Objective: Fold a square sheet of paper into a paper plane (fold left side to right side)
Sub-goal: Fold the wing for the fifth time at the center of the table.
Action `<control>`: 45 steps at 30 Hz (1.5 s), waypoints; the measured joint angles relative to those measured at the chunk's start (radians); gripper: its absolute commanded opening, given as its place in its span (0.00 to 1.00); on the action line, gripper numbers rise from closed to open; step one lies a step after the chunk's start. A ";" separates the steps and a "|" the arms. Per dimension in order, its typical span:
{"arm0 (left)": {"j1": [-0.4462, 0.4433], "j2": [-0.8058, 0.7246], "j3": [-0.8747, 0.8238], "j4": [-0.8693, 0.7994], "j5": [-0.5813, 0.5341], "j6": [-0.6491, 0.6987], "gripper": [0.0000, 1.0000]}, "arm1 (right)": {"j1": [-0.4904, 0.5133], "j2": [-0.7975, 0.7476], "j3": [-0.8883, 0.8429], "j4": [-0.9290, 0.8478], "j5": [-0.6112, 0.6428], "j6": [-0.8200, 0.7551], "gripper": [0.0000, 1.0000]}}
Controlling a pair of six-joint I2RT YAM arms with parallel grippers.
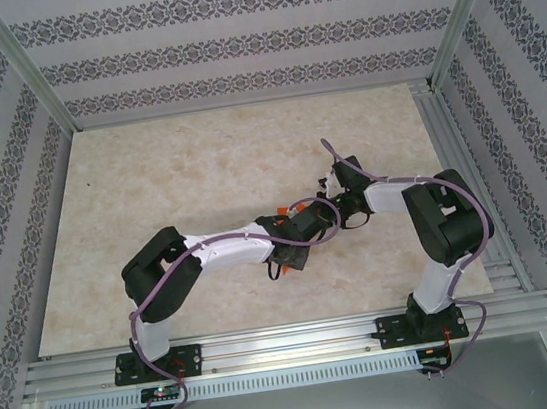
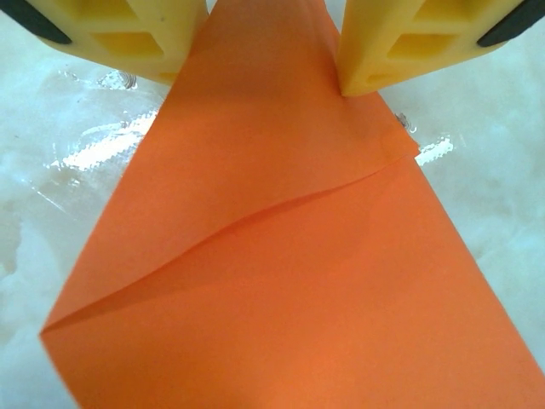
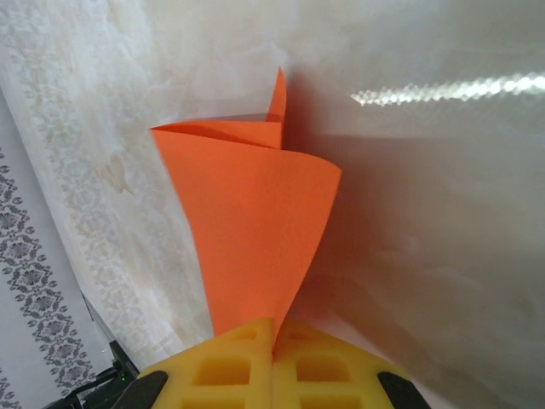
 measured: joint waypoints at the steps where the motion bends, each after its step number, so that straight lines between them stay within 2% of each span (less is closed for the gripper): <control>1: 0.000 0.001 0.000 0.000 0.000 0.000 0.43 | 0.000 0.001 0.000 -0.003 0.003 -0.003 0.03; 5: 0.000 0.007 0.003 0.000 0.000 0.000 0.43 | 0.000 0.001 0.002 -0.020 0.008 -0.018 0.07; 11: 0.000 0.011 0.018 -0.024 -0.008 0.000 0.48 | 0.000 0.002 0.013 -0.036 0.012 -0.026 0.00; 18: -0.032 0.007 0.041 -0.073 -0.051 0.000 0.49 | 0.000 0.003 0.017 -0.044 0.012 -0.029 0.00; 29: -0.070 0.018 0.118 -0.136 -0.119 0.000 0.46 | 0.000 0.004 0.018 -0.062 0.012 -0.043 0.00; 36: -0.070 0.063 0.123 -0.150 -0.132 0.000 0.38 | 0.000 0.005 0.019 -0.062 0.012 -0.044 0.00; 45: -0.070 0.079 0.123 -0.154 -0.139 0.000 0.38 | 0.000 0.006 0.027 -0.074 0.014 -0.045 0.01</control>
